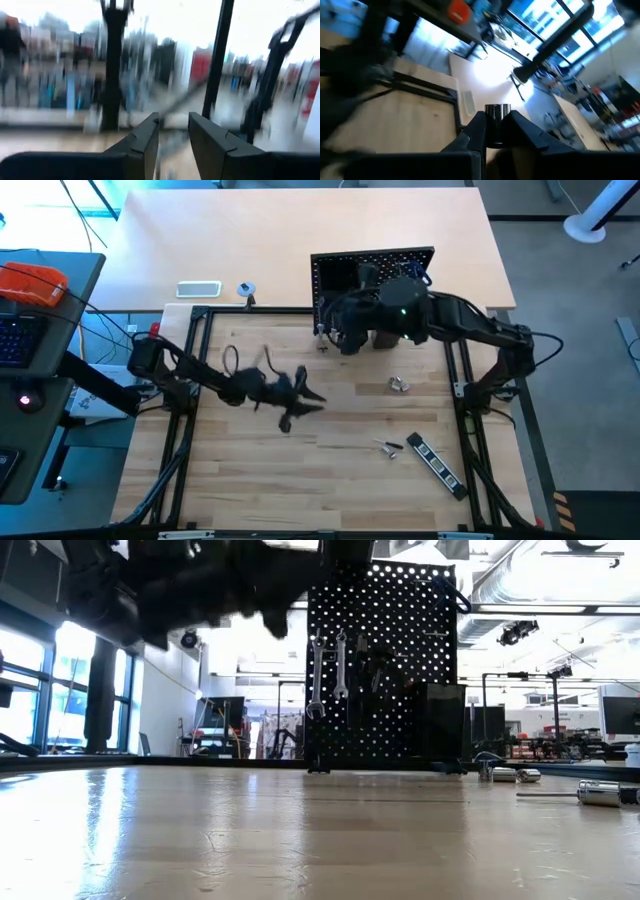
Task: Hang tools onto peg board
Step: Put the silver socket into the top black bin on the peg board
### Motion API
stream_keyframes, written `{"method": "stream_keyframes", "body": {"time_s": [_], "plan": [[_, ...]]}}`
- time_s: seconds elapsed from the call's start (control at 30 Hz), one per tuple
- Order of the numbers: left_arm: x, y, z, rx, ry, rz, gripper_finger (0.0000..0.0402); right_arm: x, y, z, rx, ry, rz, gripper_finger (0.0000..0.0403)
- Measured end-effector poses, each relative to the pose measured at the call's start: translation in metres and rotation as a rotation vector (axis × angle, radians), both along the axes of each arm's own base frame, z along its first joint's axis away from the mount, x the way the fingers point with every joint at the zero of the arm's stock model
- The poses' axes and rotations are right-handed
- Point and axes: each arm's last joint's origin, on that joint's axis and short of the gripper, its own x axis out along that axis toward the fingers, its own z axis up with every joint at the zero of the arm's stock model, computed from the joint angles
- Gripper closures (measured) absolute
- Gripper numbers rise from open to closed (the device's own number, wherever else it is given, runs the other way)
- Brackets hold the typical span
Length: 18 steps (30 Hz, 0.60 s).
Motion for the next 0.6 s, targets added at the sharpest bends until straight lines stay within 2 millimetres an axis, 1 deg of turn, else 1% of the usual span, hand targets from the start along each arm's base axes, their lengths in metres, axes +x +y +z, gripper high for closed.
{"method": "stream_keyframes", "body": {"time_s": [0.07, 0.13, 0.2, 0.27, 0.37, 0.47, 0.5, 0.6], "plan": [[-0.005, 0.012, 0.018, -0.03, -0.132, -0.006, 0.0301, -0.002, 0.01, 0.002, 0.003, -0.002, 0.042, 0.0357], [-0.011, 0.025, 0.035, -0.04, -0.224, 0.007, 0.0301, -0.002, 0.019, 0.001, 0.018, 0.001, 0.101, 0.0357], [-0.015, 0.035, 0.048, -0.008, -0.255, 0.036, 0.0301, -0.002, 0.029, 0.001, 0.043, -0.003, 0.166, 0.0357], [-0.015, 0.04, 0.06, 0.058, -0.245, 0.08, 0.0301, -0.001, 0.038, 0.0, 0.069, -0.005, 0.21, 0.0357], [-0.011, 0.041, 0.075, 0.146, -0.193, 0.122, 0.0301, 0.0, 0.049, -0.004, 0.081, 0.02, 0.261, 0.0357], [-0.008, 0.036, 0.091, 0.238, -0.188, 0.148, 0.0301, 0.003, 0.058, -0.012, 0.098, 0.063, 0.297, 0.0357], [-0.006, 0.033, 0.097, 0.276, -0.191, 0.18, 0.0301, 0.005, 0.06, -0.013, 0.112, 0.061, 0.299, 0.0357], [-0.003, 0.023, 0.104, 0.433, -0.134, 0.333, 0.0301, 0.009, 0.062, -0.02, 0.157, 0.08, 0.279, 0.0357]]}}
